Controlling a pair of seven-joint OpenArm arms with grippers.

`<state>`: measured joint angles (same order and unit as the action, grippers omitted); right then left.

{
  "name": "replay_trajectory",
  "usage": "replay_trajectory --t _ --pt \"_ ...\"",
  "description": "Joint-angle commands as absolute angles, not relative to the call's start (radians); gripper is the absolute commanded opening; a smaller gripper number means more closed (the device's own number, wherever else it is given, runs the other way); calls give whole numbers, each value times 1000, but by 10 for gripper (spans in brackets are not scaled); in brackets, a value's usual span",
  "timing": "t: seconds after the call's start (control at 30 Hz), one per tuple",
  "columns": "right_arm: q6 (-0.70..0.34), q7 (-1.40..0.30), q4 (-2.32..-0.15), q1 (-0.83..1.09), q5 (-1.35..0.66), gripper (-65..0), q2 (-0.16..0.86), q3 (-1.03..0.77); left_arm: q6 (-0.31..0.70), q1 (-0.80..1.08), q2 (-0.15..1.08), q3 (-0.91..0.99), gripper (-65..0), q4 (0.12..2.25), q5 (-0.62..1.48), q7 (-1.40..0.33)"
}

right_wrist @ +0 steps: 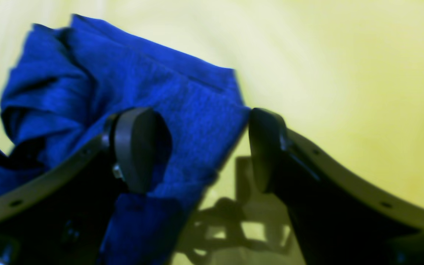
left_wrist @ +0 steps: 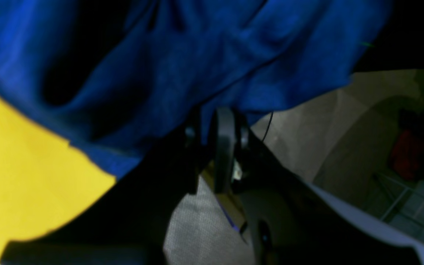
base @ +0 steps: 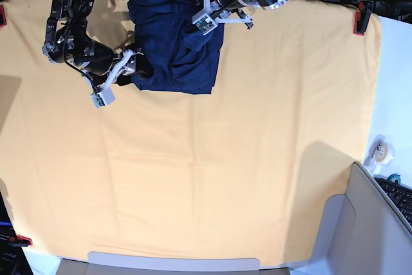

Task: Fold the T-shirt properly
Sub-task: 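Hold the navy bundle with both grippers, shifting the left gripper outward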

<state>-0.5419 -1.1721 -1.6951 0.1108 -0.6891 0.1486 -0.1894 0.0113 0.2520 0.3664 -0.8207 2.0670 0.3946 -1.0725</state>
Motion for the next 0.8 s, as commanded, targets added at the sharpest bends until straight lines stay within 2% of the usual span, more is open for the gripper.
replay_trajectory --t 0.0,0.37,0.4,0.5,0.6,0.63,0.77 --pt "-542 -1153 -1698 101 -710 -270 150 -193 18 249 364 -817 -596 2083 401 -1055" --pt "-541 -1153 -1675 101 -708 -284 96 -185 18 251 364 -816 -596 2083 401 -1049" --pt "-541 -1153 -1675 101 -708 -311 99 -185 18 251 363 -814 -596 2083 401 -1049" --pt "-541 -1153 -1675 101 -708 -489 99 -185 18 252 358 -765 -596 2084 401 -1047" --pt "-541 -1153 -1673 101 -702 -632 101 -185 18 275 349 -710 -596 2086 401 -1046" --pt "-541 -1153 -1673 101 -700 -650 102 -185 18 283 334 -679 -596 2086 403 -1046" --pt "-541 -1153 -1673 101 -700 -650 104 -185 21 309 297 -591 -595 2086 404 -1046"
